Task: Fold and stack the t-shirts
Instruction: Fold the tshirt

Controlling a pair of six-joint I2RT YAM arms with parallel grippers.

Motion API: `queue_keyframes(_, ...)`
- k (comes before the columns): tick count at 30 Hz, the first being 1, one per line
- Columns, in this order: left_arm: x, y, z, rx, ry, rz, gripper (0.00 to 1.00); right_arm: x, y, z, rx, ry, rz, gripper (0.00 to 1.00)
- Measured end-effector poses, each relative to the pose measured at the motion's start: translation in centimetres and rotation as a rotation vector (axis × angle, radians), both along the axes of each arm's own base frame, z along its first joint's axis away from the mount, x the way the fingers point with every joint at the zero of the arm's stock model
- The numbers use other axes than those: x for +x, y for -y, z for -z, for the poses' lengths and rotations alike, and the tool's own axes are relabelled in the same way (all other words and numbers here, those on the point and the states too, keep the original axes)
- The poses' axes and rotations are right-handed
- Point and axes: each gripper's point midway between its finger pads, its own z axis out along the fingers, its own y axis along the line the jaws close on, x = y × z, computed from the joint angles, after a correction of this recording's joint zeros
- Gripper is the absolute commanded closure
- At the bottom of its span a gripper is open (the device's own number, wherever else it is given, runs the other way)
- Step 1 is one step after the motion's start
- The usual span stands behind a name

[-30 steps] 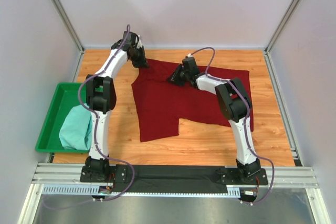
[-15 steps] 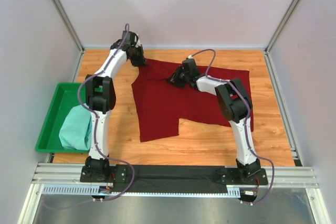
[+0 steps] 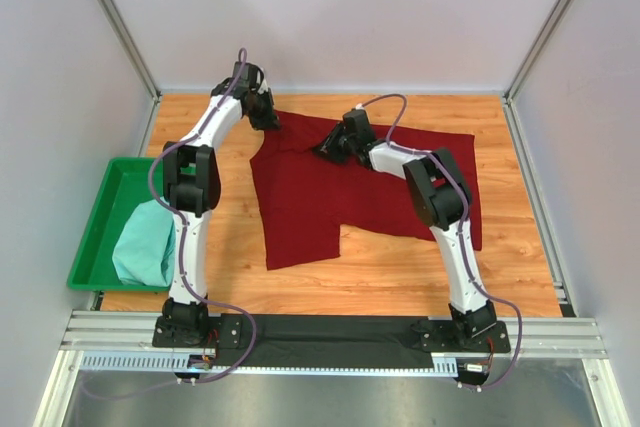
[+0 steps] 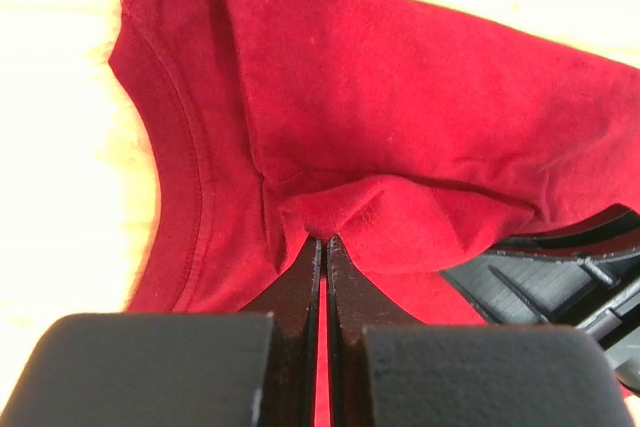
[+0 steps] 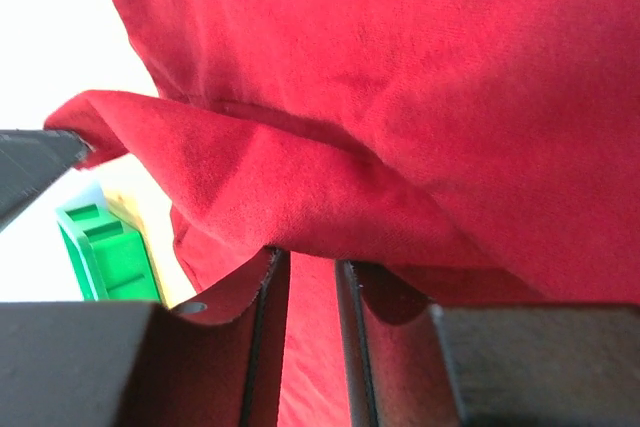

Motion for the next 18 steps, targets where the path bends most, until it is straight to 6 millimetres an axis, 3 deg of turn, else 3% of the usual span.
queue_keyframes(4,-0.3,0.0,0.5,-0.001,-0.013,-0.004,1.0,0.5,-0.3,0.2,0.013,-0.016,0.015,0.81)
queue_keyframes(8,-0.7,-0.1,1.0,0.003,-0.029,-0.005,1.0,0.4,-0.3,0.4,0.025,-0.044,0.032,0.93)
queue_keyframes(11,-0.7,-0.2,1.1,0.008,-0.031,-0.006,1.0,0.2,-0.3,0.5,0.028,-0.062,0.036,0.95)
queue_keyframes(18,-1.0,-0.4,-0.5,0.013,-0.012,-0.004,1.0,-0.8,-0.1,-0.2,0.043,-0.124,-0.006,1.0)
